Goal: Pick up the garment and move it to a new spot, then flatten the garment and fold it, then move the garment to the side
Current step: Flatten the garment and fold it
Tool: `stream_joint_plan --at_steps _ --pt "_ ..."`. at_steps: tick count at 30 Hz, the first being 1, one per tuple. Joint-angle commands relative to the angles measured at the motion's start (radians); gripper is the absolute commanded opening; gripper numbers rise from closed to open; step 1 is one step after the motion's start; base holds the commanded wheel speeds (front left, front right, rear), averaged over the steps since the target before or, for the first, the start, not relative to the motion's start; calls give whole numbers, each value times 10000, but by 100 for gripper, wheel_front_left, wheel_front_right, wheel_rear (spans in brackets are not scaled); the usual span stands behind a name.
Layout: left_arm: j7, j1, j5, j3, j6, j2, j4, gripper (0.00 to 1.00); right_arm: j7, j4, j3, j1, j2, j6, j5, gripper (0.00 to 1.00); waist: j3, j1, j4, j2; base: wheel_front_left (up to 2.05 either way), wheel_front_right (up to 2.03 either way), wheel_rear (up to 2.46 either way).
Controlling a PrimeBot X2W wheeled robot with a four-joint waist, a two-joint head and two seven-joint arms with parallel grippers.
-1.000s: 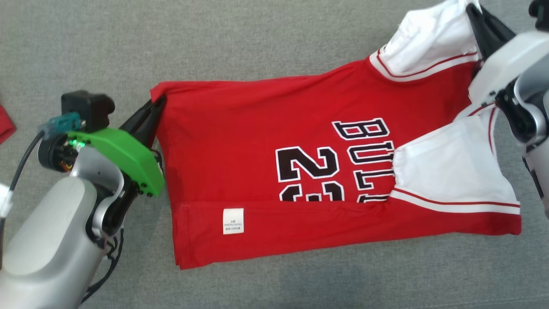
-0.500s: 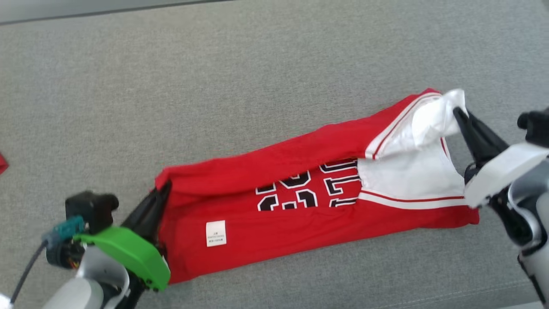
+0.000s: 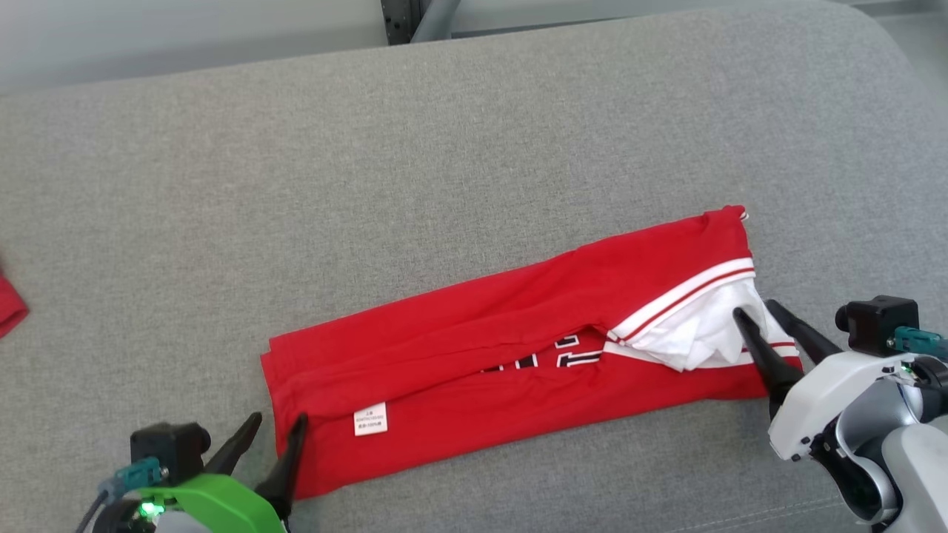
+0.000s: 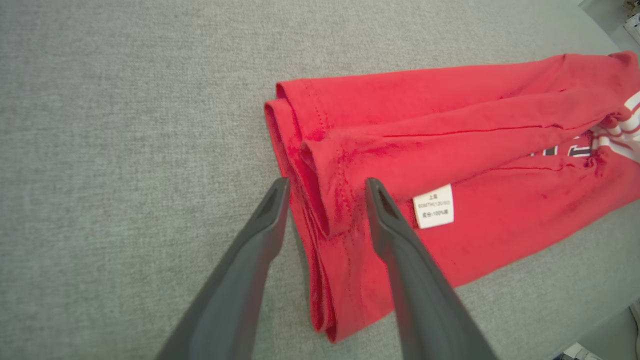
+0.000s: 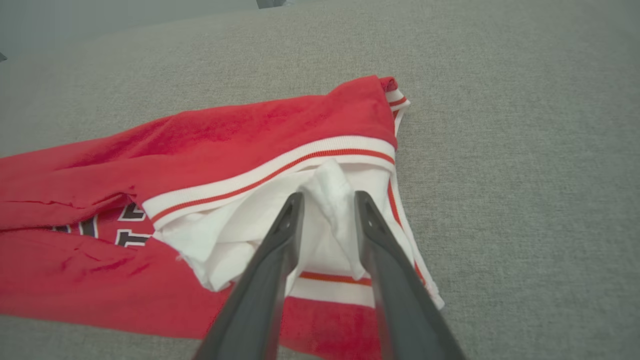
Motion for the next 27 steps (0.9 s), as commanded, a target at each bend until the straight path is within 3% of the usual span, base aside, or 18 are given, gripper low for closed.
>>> stream_joint_plan --at_steps 1,4,10,16,20,27 --pt "-159 246 35 -28 9 -109 168 100 1 12 -65 200 -5 -9 -31 100 -288 0 43 -1 0 0 0" --pt "-609 602 102 84 198 -143 378 100 167 -263 -310 328 -190 -9 -28 100 -603 0 51 -1 0 0 0" --pt "-2571 1126 816 691 823 -549 497 100 675 -959 -1176 579 -330 -7 -177 100 -955 0 238 -1 0 0 0" --pt "-2949 1005 2088 1150 903 -1277 431 100 1264 -437 -1587 250 -105 -7 -663 100 -962 0 632 -1 0 0 0" --pt "-2937 1131 3020 1663 611 -1956 329 100 1305 561 -1647 -137 191 -7 -1089 100 -758 0 894 -1 0 0 0" --pt "-2935 1019 3894 2472 -285 -3049 764 100 1147 2507 -1725 -988 365 -9 -1604 100 -331 0 1351 -1 0 0 0"
